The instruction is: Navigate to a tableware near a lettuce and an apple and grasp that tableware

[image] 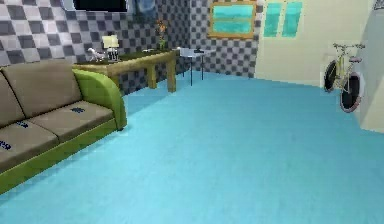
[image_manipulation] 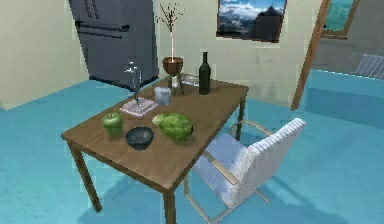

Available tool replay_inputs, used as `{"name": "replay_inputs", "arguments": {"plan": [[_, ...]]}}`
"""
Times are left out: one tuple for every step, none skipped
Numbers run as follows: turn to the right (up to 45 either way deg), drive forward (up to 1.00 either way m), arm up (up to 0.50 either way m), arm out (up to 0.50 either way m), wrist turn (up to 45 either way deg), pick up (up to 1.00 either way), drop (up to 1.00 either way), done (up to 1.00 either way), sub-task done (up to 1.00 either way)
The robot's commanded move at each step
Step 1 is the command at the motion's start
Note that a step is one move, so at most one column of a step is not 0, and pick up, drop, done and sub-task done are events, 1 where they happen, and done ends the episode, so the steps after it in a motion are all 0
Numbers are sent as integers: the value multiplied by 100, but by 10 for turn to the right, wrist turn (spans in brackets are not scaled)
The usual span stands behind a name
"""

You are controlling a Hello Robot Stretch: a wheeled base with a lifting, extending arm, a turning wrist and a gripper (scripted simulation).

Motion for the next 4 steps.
{"name": "replay_inputs", "arguments": {"plan": [[0,15,0,0,0,0,0,0,0],[240,0,0,0,0,0,0,0,0],[0,15,0,0,0,0,0,0,0],[450,0,0,0,0,0,0,0,0]]}}
